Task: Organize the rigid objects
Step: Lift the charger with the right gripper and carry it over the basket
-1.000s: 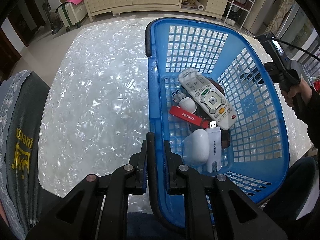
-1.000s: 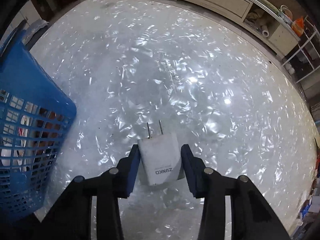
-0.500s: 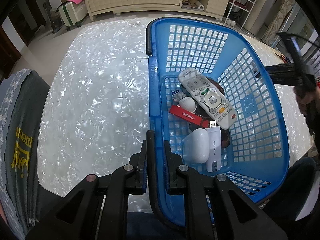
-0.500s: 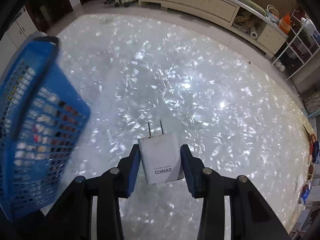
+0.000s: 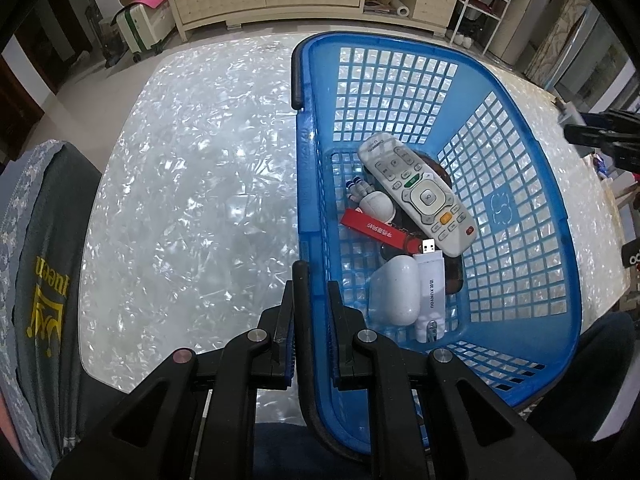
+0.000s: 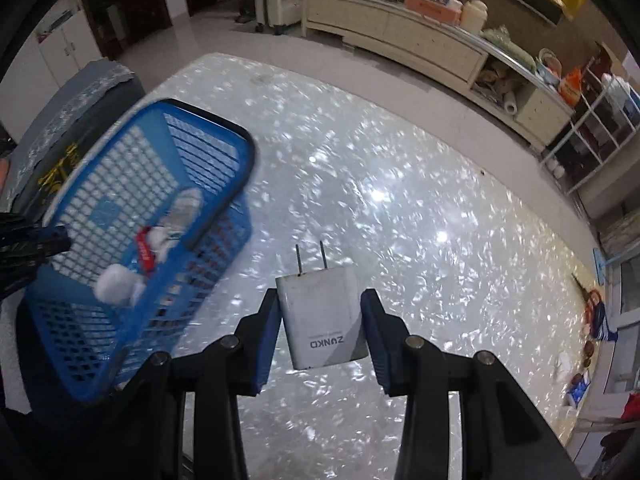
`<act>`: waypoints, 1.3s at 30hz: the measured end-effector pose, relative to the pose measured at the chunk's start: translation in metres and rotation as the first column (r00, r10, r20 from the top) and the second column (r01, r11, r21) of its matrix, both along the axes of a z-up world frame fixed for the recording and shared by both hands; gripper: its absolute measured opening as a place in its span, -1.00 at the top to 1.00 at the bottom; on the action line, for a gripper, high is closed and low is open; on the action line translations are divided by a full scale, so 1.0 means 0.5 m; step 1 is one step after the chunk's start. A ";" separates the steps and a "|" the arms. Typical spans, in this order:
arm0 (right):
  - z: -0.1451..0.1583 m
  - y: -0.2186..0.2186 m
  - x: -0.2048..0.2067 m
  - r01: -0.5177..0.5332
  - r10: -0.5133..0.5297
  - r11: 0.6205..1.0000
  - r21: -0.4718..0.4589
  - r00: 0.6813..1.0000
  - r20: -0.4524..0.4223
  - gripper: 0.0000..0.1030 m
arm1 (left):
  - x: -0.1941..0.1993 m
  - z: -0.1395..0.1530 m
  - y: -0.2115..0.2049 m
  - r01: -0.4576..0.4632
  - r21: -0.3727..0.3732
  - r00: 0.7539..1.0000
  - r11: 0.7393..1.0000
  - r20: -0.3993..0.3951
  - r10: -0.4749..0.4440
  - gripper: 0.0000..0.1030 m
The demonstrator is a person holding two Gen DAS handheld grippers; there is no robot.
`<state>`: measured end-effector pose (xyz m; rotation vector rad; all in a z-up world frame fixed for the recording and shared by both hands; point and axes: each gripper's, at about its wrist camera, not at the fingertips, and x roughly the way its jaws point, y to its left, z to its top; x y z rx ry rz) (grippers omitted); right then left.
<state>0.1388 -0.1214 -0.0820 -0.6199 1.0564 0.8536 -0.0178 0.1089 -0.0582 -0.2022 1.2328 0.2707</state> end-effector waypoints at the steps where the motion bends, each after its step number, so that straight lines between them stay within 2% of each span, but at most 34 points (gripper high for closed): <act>1: 0.013 0.004 -0.012 -0.011 0.011 1.000 0.002 1.000 0.006 0.25 | -0.001 0.000 0.001 -0.001 -0.004 1.000 1.000 0.002 0.001 0.73; 7: 0.065 0.038 -0.062 -0.075 0.074 0.997 0.027 0.997 0.031 0.25 | -0.002 0.000 0.002 0.001 -0.011 1.000 1.000 0.006 -0.001 0.73; 12: 0.083 0.077 -0.113 -0.148 0.147 0.988 0.037 0.989 0.035 0.25 | -0.003 0.000 0.003 0.002 -0.016 1.000 1.000 0.011 -0.002 0.73; 25: 0.019 0.180 -0.209 -0.290 0.290 0.957 -0.012 0.957 0.004 0.25 | -0.002 -0.001 -0.001 0.002 -0.011 1.000 1.000 0.010 -0.002 0.73; 39: -0.058 0.209 -0.220 -0.344 0.341 0.933 -0.104 0.939 -0.042 0.24 | -0.003 -0.001 0.003 0.007 -0.020 1.000 1.000 0.011 -0.007 0.73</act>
